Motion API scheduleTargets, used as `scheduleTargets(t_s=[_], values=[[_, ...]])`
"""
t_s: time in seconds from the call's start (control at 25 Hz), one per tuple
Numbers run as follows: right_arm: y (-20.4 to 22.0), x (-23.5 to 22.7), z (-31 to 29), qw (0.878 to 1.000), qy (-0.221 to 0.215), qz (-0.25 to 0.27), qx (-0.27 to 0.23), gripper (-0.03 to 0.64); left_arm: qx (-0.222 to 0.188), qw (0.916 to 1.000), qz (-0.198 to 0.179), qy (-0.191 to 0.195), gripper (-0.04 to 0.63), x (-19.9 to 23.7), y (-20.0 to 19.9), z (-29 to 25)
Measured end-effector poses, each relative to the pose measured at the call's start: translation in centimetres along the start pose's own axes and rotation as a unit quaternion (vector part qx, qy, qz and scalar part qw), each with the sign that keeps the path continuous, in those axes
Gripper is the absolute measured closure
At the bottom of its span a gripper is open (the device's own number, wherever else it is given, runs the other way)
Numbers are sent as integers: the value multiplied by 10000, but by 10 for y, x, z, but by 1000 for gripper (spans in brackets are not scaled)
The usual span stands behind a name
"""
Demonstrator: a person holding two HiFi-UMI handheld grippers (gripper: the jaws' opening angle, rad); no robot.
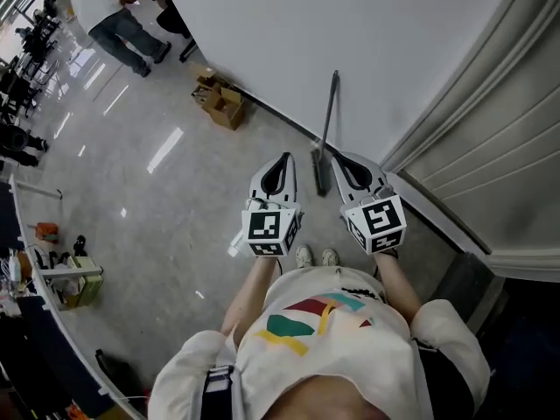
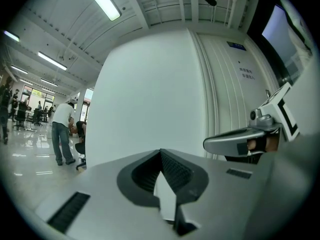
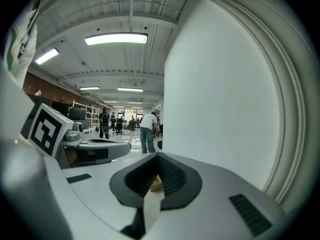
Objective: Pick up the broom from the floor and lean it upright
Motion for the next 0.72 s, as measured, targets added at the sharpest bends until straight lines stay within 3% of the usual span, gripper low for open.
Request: scheduleTargets(t_s=[0.48, 0.72], values=[[-6, 23, 13, 9997, -143, 174, -100, 604, -63, 9999, -59, 75, 551, -3, -6, 14], [6, 18, 10, 9999, -144, -46, 35, 604, 51, 9999, -39, 98, 551, -2, 0, 14]])
Point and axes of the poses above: the fingertips, and each gripper's own axes: z backward along the fingers, x to its left, y out of its underside, the point moved 4 cm from there along z, backward along the fingers, and after that the axes turned 5 degrees about x, right-handed, at the moved point
